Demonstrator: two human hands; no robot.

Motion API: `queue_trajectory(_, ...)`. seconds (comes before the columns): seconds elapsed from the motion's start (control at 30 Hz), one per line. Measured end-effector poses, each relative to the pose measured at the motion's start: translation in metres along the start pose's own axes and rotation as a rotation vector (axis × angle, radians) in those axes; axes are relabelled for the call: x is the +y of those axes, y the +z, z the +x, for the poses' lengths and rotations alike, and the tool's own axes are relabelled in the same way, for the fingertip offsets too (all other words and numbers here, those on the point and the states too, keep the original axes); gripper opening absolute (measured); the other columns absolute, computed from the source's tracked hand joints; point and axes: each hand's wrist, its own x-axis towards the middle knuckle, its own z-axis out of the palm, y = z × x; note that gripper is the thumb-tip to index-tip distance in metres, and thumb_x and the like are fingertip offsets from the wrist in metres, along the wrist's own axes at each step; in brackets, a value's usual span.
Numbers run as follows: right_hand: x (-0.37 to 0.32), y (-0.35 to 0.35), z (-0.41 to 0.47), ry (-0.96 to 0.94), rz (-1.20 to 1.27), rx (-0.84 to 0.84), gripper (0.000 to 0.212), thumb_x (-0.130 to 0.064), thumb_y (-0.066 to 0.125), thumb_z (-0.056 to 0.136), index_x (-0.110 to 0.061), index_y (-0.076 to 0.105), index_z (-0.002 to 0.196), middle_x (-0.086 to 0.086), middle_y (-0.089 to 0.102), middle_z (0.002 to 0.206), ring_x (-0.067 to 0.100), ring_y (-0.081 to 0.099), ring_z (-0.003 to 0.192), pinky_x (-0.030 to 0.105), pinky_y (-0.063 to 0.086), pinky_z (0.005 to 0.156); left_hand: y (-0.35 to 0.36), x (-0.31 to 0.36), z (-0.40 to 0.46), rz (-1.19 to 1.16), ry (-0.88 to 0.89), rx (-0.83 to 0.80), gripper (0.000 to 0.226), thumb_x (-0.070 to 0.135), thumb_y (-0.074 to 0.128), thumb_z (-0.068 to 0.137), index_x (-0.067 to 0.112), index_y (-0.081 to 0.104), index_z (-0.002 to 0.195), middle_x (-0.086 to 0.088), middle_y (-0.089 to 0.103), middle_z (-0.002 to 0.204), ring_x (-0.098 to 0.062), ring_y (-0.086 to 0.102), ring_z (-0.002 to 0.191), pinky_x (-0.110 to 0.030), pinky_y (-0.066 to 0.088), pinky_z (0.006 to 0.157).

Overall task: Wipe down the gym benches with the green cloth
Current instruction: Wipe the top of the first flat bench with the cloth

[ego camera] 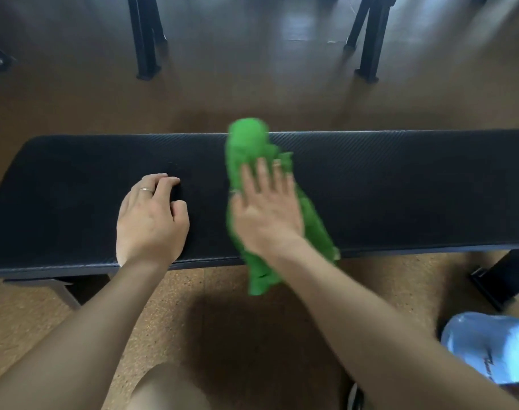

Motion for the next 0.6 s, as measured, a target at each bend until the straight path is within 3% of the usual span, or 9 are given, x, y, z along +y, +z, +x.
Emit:
queue_trajectory(0.1,-0.053,0.009,-0.017,-0.204,0.042,-0.051,0.064,-0.047,0.015,0.108,-0.023,0.006,0.166,0.008,0.0,0.174,0.03,-0.003,0.16,0.051,-0.005,0.127,-0.002,0.001,-0.002,-0.023,-0.004,0.0,0.04,0.017,0.047,0.097,0.016,0.06,0.135,-0.003,0.053,0.144,-0.026,0.045,0.135,-0.05,0.038,0.115)
queue_trajectory(0.2,-0.028,0.003,-0.011,-0.313,0.042,-0.078,0.061,-0.048,0.019,0.107,-0.032,0.012,0.165,0.0,0.004,0.174,0.023,-0.003,0.16,0.048,-0.005,0.128,-0.003,0.001,0.001,-0.028,-0.019,-0.011,0.041,0.016,0.046,0.097,0.016,0.06,0.135,-0.002,0.053,0.145,-0.026,0.044,0.135,-0.05,0.037,0.115)
queue_trajectory(0.27,0.023,-0.007,0.01,-0.198,-0.015,-0.03,0.062,-0.049,0.016,0.104,-0.036,0.013,0.164,-0.003,0.005,0.174,0.021,-0.001,0.16,0.047,-0.002,0.128,-0.004,0.001,0.001,-0.034,-0.02,-0.018,0.041,0.016,0.045,0.098,0.018,0.06,0.136,-0.001,0.052,0.147,-0.024,0.044,0.136,-0.051,0.037,0.116)
queue_trajectory(0.37,0.112,-0.033,0.038,0.127,-0.025,-0.028,0.063,-0.05,0.013,0.104,-0.035,0.01,0.165,-0.001,0.0,0.174,0.021,-0.003,0.16,0.045,-0.001,0.129,-0.005,0.002,-0.002,-0.034,-0.033,-0.017,0.042,0.019,0.043,0.099,0.018,0.059,0.138,-0.001,0.052,0.147,-0.024,0.044,0.137,-0.052,0.04,0.115)
queue_trajectory(0.43,0.128,-0.039,0.042,0.232,0.0,-0.061,0.062,-0.049,0.014,0.107,-0.032,0.005,0.166,-0.001,-0.005,0.174,0.022,-0.009,0.16,0.046,-0.005,0.129,-0.003,0.003,-0.002,-0.023,-0.019,-0.007,0.041,0.02,0.044,0.099,0.017,0.059,0.137,-0.002,0.052,0.146,-0.025,0.045,0.136,-0.053,0.04,0.114)
queue_trajectory(0.5,0.097,-0.031,0.049,0.215,-0.021,-0.025,0.062,-0.047,0.015,0.107,-0.03,0.003,0.166,0.0,-0.006,0.174,0.026,-0.01,0.16,0.048,-0.006,0.128,-0.001,0.002,0.0,-0.017,-0.016,0.002,0.04,0.019,0.045,0.099,0.016,0.06,0.136,-0.002,0.053,0.144,-0.025,0.046,0.135,-0.053,0.04,0.114)
queue_trajectory(0.6,0.012,-0.009,0.065,-0.064,-0.001,-0.021,0.06,-0.043,0.018,0.108,-0.031,0.009,0.166,-0.002,0.0,0.174,0.027,-0.006,0.16,0.049,-0.005,0.128,0.0,0.0,0.001,-0.01,-0.019,0.004,0.04,0.017,0.046,0.098,0.016,0.059,0.136,-0.003,0.053,0.144,-0.025,0.046,0.135,-0.051,0.038,0.115)
